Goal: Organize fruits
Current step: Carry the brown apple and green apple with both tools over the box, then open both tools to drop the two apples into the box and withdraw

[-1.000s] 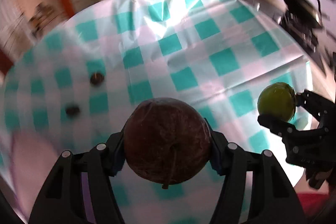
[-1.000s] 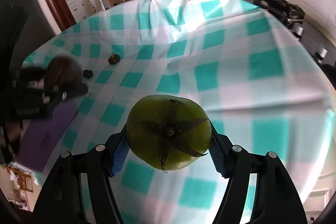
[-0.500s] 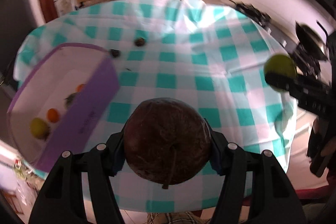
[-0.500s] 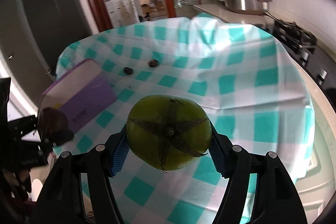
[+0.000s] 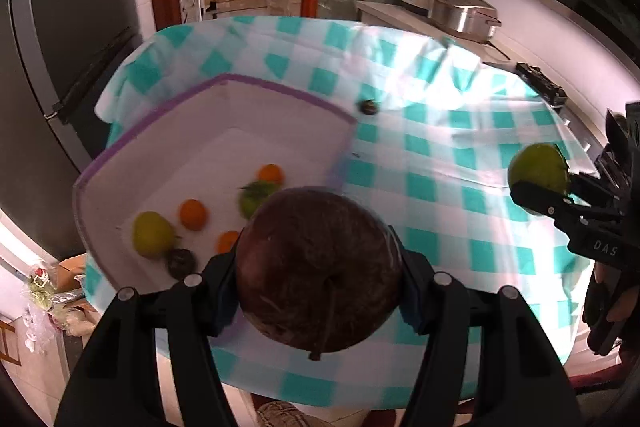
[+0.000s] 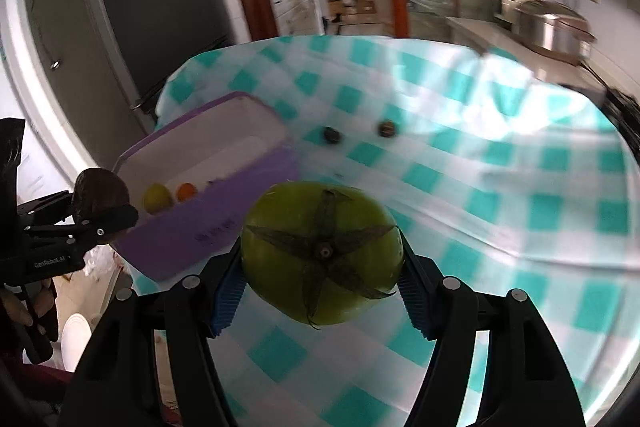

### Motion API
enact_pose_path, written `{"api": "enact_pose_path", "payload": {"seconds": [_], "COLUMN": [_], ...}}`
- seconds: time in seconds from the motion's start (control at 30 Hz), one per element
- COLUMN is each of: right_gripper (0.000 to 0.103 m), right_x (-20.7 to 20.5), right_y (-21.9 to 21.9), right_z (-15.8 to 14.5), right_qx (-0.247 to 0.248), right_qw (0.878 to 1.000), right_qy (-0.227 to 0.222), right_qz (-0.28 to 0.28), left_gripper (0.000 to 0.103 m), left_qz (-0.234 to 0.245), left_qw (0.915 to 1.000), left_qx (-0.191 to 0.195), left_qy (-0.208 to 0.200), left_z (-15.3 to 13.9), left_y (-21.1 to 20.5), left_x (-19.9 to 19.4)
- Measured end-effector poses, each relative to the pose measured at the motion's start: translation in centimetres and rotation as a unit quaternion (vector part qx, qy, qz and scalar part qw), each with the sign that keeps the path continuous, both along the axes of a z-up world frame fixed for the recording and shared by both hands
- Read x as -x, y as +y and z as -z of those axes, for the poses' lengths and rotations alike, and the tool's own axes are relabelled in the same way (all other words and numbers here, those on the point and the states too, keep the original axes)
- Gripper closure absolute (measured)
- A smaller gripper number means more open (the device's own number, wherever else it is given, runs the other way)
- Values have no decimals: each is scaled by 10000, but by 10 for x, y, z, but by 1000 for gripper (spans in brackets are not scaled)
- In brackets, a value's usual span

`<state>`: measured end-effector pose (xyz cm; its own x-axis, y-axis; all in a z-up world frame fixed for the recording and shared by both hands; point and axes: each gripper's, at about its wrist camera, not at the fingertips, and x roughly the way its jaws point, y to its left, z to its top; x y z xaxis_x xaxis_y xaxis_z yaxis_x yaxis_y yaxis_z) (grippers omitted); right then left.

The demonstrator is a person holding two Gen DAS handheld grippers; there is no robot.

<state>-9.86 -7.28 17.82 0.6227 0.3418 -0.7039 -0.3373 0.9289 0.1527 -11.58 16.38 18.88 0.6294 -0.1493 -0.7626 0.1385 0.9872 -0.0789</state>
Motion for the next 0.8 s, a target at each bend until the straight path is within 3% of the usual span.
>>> {"api": "enact_pose_path", "payload": {"seconds": [0.23,0.47,0.57,0.67,0.8], "right_gripper": [37,37,37,37,37], "right_x": [-35,-59,-71,-84,-85], "right_y": [115,188,213,231,265], "right_z": [-1,5,20,48,78], "right_qx": [114,251,375,566,1113], "right_qw": [9981,9960,9945,9893,9745], "right_qy": [106,235,509,1053,1520], "right_qz": [-597,-830,-833,-838,-1221], "left_gripper": [40,40,40,40,40], "left_qz": [71,385,527,760,1045], "left_qw": [9995,9963,9937,9893,9823], "left_qx": [-95,-162,-271,-515,-771], "left_qy": [301,750,956,1137,1351], "left_z": [13,41,55,67,81], "left_y": [83,137,147,146,141], "left_x": [-31,-65,-85,-106,-146]}}
